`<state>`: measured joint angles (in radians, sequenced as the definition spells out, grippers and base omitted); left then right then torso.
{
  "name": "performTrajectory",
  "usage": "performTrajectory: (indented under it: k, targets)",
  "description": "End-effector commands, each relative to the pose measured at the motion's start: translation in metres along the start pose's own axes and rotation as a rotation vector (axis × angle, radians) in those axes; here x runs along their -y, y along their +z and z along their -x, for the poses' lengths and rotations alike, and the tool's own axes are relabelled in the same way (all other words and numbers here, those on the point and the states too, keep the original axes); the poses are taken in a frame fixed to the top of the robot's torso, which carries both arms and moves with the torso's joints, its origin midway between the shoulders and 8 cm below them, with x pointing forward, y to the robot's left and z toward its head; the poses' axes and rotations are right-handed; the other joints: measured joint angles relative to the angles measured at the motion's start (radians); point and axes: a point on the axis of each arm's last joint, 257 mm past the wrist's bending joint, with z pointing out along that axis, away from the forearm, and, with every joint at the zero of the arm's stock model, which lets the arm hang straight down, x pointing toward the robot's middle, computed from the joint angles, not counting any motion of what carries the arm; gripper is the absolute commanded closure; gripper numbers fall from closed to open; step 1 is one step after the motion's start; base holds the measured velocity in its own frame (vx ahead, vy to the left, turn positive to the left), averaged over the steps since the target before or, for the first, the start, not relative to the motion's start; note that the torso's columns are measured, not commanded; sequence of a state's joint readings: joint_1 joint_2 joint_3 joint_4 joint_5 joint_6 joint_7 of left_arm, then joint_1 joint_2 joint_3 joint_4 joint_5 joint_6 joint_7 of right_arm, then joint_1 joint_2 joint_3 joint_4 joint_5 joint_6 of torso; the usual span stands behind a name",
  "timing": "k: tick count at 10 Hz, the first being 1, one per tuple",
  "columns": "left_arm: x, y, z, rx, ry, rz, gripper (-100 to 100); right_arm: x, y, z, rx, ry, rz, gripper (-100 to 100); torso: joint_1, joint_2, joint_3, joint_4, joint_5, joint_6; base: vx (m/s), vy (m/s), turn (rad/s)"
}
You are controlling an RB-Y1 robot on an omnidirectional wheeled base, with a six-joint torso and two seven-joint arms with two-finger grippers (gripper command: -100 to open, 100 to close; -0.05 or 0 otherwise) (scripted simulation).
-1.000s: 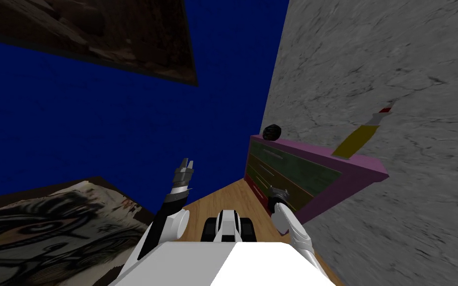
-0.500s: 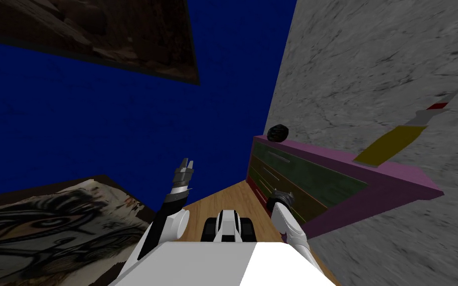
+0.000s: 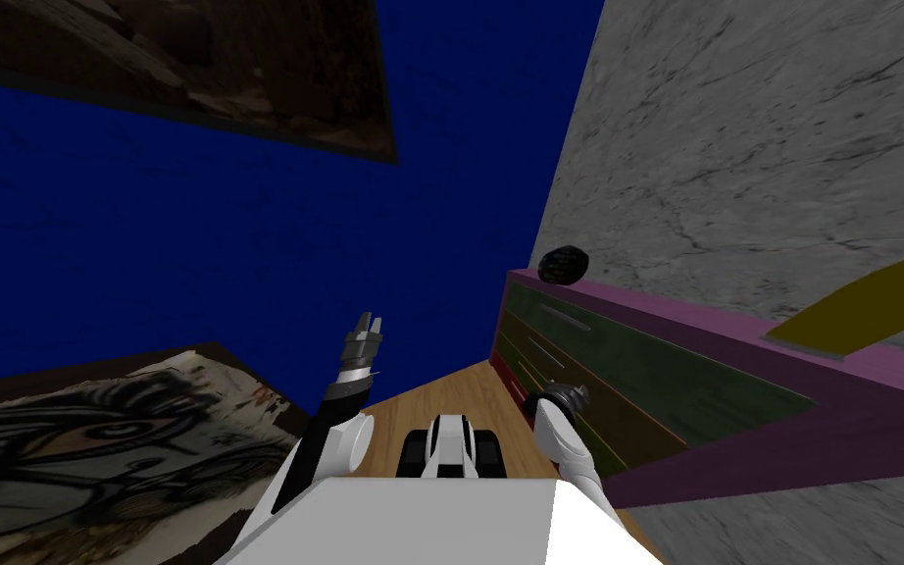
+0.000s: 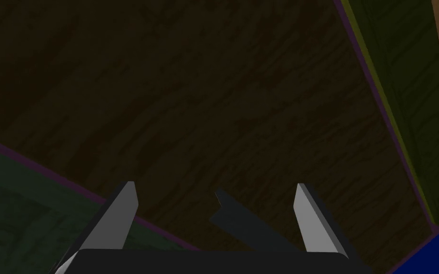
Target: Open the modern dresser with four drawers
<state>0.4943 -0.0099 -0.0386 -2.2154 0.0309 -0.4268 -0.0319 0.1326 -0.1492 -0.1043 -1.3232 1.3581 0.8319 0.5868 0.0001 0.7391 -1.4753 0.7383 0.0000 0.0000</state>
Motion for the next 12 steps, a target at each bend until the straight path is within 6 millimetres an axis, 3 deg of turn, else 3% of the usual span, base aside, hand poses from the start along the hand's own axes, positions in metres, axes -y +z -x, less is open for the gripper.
performTrajectory:
  k: [1,6,10,11,12]
  targets:
    - [0.0,0.0,0.0,0.0,0.0,0.0,0,0.008,0.001,-0.007,-0.024,-0.066,-0.06,-100,0.0,-0.001,-0.001,0.0,0.0,0.0,0.049,-0.013,0.06]
    - [0.0,0.0,0.0,0.0,0.0,0.0,0,0.027,-0.003,-0.016,-0.073,-0.22,-0.193,-100,-0.001,-0.002,-0.001,0.0,0.0,0.0,0.056,-0.019,0.1]
    - [0.0,0.0,0.0,0.0,0.0,0.0,0,0.03,-0.005,-0.018,-0.082,-0.251,-0.22,-100,0.0,0.0,0.0,0.0,0.0,0.0,0.033,-0.013,0.042]
    - [0.0,0.0,0.0,0.0,0.0,0.0,0,0.03,-0.005,-0.017,-0.082,-0.251,-0.22,100,0.0,0.001,0.0,0.0,0.0,0.0,0.0,0.0,0.0]
    - [0.0,0.0,0.0,0.0,0.0,0.0,0,0.027,-0.01,-0.013,-0.082,-0.251,-0.219,100,0.0,0.0,0.0,0.0,0.0,0.0,-0.053,0.11,0.005]
